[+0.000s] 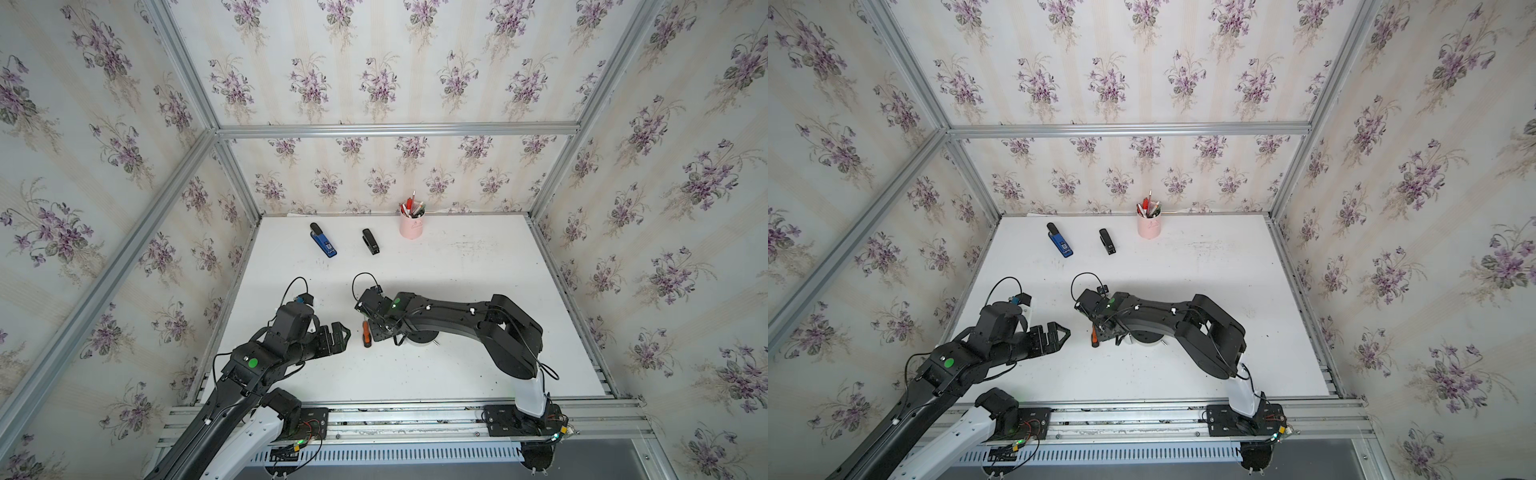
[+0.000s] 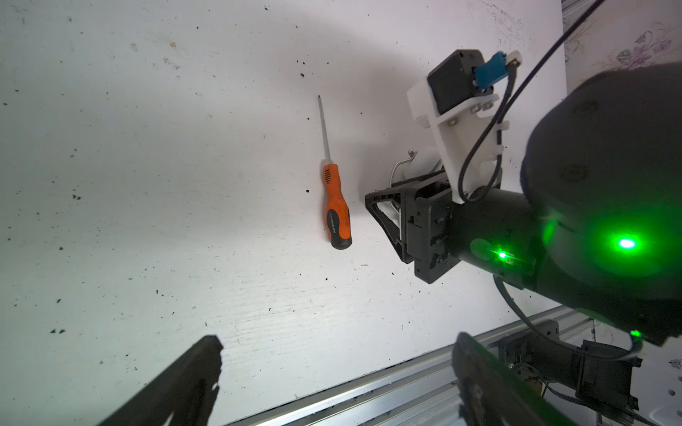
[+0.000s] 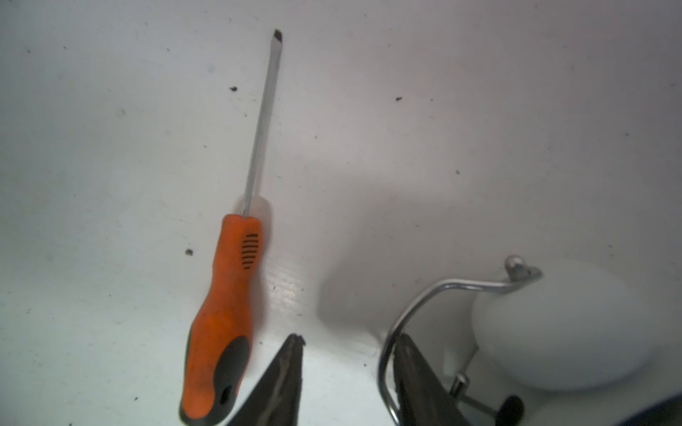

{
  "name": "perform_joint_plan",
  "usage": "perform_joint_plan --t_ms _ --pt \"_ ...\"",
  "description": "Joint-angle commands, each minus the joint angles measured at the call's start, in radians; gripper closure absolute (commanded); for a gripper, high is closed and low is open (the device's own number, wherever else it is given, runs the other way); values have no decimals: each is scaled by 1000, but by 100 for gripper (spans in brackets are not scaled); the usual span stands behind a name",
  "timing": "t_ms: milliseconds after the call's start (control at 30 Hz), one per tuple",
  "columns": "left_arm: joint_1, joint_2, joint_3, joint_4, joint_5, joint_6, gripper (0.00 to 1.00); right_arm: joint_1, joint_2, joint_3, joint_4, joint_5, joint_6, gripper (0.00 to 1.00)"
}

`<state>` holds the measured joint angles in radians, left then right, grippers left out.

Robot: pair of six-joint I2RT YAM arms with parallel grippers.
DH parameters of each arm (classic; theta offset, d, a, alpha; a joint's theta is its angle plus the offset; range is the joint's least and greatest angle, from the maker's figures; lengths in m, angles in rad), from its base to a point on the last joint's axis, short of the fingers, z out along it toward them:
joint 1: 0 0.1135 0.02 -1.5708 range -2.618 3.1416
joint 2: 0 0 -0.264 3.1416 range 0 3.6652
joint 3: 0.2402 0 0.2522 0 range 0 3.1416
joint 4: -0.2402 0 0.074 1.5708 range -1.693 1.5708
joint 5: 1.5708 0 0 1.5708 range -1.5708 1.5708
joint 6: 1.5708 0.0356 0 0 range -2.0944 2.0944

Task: Remove the battery from the alarm
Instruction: Adjust the alarm at the center of the board.

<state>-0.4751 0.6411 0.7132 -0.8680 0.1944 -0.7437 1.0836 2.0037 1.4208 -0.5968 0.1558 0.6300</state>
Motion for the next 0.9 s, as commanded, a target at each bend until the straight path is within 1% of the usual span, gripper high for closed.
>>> perform_joint_plan --t_ms 0,100,167,233,300,367,433,533,567,600,700,733,800,867 --pt "1 1 4 2 0 3 0 -8 -44 -1 42 -78 39 42" --pt "1 12 19 29 48 4 0 -39 -126 -37 89 -154 71 38" --pt "1 23 31 67 118 25 0 -67 -193 -65 120 -202 87 36" --pt "0 40 36 125 200 40 0 -115 -272 -91 131 -251 94 34" --pt "-3 66 37 182 250 59 0 -168 -359 -117 110 -269 92 32" --pt "-17 123 51 248 291 93 0 -255 -462 -174 101 -304 92 27" --pt "-45 234 102 285 323 146 0 -360 -561 -251 100 -349 84 25" --pt "-135 472 254 271 340 248 0 -521 -669 -397 97 -407 57 24" --pt "-164 559 316 254 340 279 0 -593 -689 -453 117 -460 54 25" --pt "-188 640 374 245 351 306 0 -630 -704 -505 141 -494 52 26" --pt "-226 856 514 197 344 356 0 -680 -700 -603 241 -592 49 27" --pt "-228 905 543 182 335 364 0 -682 -687 -614 256 -602 42 27" --pt "-233 981 583 179 330 369 0 -687 -661 -638 282 -619 37 29" --pt "-240 1024 601 187 329 362 0 -695 -655 -665 318 -647 38 30"
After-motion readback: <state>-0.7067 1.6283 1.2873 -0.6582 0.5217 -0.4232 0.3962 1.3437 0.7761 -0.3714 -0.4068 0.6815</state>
